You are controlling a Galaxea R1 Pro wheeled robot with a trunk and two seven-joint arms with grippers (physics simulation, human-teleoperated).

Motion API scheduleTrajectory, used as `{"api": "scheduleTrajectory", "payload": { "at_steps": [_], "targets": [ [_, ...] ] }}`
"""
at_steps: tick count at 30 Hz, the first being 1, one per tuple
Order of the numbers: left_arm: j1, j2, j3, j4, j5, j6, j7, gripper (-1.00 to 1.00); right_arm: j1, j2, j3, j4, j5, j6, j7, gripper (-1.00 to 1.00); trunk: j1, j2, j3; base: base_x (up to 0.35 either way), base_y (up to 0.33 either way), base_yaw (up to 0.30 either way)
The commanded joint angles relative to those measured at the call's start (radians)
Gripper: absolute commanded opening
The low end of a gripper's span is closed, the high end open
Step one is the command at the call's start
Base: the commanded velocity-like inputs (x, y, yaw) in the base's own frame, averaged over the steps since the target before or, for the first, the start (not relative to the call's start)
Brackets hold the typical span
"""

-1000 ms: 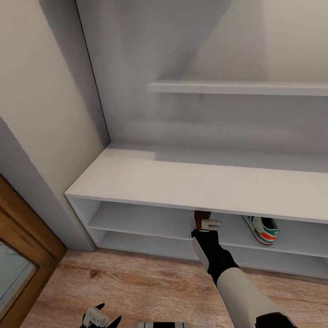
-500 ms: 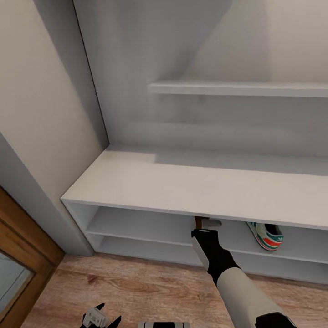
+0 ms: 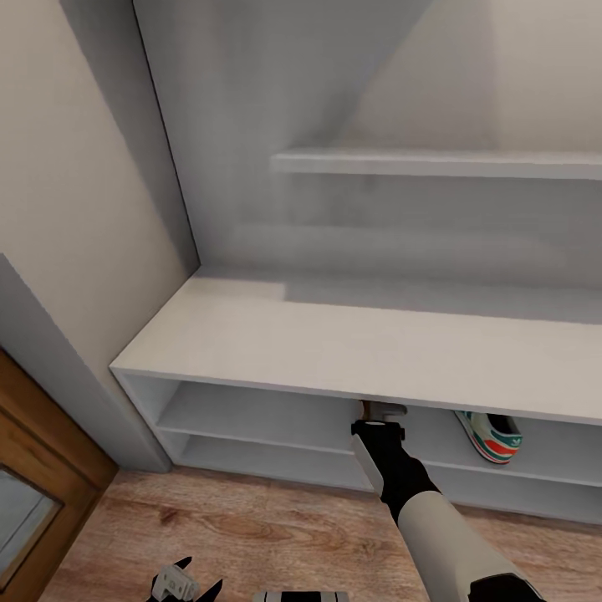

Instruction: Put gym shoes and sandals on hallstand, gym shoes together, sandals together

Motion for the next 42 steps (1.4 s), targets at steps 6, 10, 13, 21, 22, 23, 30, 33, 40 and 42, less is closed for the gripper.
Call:
{"api": "scheduleTrajectory", "payload": {
  "at_steps": [6, 10, 13, 21, 22, 23, 30, 33, 40, 42],
  "targets": [
    [-0.001, -0.001, 0.007, 0.001, -0.001, -0.002, -0.008, 1.00, 0.000, 0.000, 0.002, -0.001, -0.010, 0.002, -0.009, 1.00, 0.000, 0.000, -0.001, -0.004, 0.000, 0.000],
    [-0.001, -0.001, 0.007, 0.002, -0.001, -0.003, -0.008, 1.00, 0.000, 0.000, 0.002, 0.000, -0.010, 0.002, -0.009, 1.00, 0.000, 0.000, -0.001, -0.186, 0.000, 0.000],
    [-0.001, -0.001, 0.007, 0.002, -0.001, -0.004, -0.008, 1.00, 0.000, 0.000, 0.002, 0.001, -0.010, 0.002, -0.009, 1.00, 0.000, 0.000, -0.001, -0.293, 0.000, 0.000],
    [-0.001, -0.001, 0.007, 0.002, 0.000, -0.004, -0.008, 1.00, 0.000, 0.000, 0.003, 0.004, -0.010, 0.002, -0.008, 1.00, 0.000, 0.000, -0.001, -0.327, 0.000, 0.000],
    [-0.001, -0.001, 0.007, 0.002, -0.001, -0.004, -0.008, 1.00, 0.000, 0.000, 0.003, 0.004, -0.010, 0.002, -0.008, 1.00, 0.000, 0.000, -0.001, -0.334, 0.000, 0.000],
    [-0.001, -0.001, 0.007, 0.002, -0.001, -0.004, -0.008, 1.00, 0.000, 0.000, 0.003, 0.004, -0.010, 0.002, -0.008, 1.00, 0.000, 0.000, -0.001, -0.335, 0.000, 0.000],
    [-0.001, 0.001, 0.007, 0.002, -0.001, -0.004, -0.008, 1.00, 0.000, 0.000, 0.002, 0.006, -0.012, 0.000, -0.008, 1.00, 0.000, 0.000, -0.001, -0.337, 0.000, 0.000],
    [-0.001, 0.001, 0.007, 0.002, 0.000, -0.004, -0.008, 1.00, 0.000, 0.000, 0.002, 0.008, -0.013, -0.013, -0.008, 1.00, 0.000, 0.000, -0.001, -0.337, 0.000, 0.000],
    [0.000, 0.001, 0.008, 0.003, -0.001, -0.004, -0.006, 1.00, 0.000, 0.000, 0.003, 0.056, -0.013, -0.078, -0.008, 1.00, 0.000, 0.000, -0.001, -0.337, 0.000, 0.000],
    [0.000, 0.001, 0.008, 0.003, -0.001, -0.004, -0.006, 1.00, 0.000, 0.000, 0.003, 0.059, -0.013, -0.081, -0.008, 1.00, 0.000, 0.000, -0.001, -0.337, 0.000, 0.000]
  ]
}}
